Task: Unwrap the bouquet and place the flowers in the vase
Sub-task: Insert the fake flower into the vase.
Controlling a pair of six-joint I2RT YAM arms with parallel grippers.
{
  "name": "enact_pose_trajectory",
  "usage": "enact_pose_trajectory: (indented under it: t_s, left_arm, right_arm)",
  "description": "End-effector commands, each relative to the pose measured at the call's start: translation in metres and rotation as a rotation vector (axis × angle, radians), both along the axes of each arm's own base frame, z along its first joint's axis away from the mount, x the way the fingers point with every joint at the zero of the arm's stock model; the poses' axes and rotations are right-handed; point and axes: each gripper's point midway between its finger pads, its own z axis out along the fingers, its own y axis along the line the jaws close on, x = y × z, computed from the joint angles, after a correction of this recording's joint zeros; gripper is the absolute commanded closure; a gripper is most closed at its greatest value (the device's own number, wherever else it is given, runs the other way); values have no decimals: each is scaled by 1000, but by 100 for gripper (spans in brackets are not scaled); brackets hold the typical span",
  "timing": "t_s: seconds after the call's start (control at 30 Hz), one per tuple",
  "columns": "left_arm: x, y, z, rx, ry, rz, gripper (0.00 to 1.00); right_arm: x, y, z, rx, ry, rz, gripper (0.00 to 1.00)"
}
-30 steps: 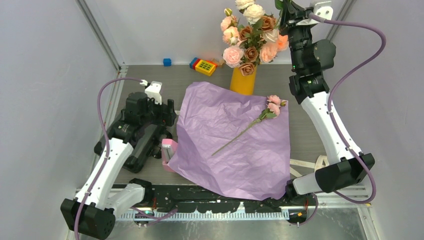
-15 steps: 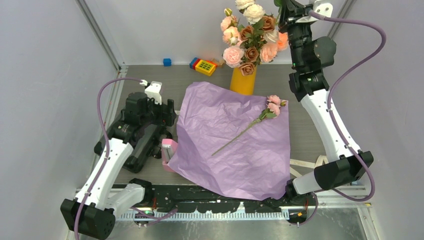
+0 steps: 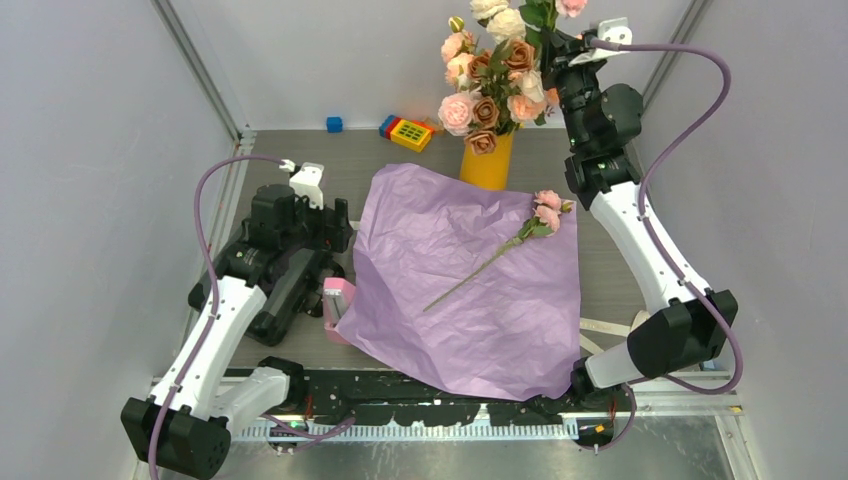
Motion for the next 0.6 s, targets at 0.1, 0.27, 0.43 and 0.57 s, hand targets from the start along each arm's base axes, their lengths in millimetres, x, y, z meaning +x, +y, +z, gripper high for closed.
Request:
enact_pose_trajectory:
  t_s: [0.1, 0.27, 0.43, 0.57]
  left_arm:
    - [3, -1, 10, -15, -47, -8, 8]
    - [3, -1, 11, -17, -50, -8, 8]
    - [3, -2, 12, -20, -51, -10, 8]
    - [2, -3, 12, -23, -51, -12, 8]
  right_arm:
    - [-2, 7, -14, 40, 16, 45, 100]
    - [6, 12, -33, 38, 66, 58, 100]
    - [10, 14, -45, 27, 104, 61, 100]
    - [10, 14, -48, 22, 119, 60, 100]
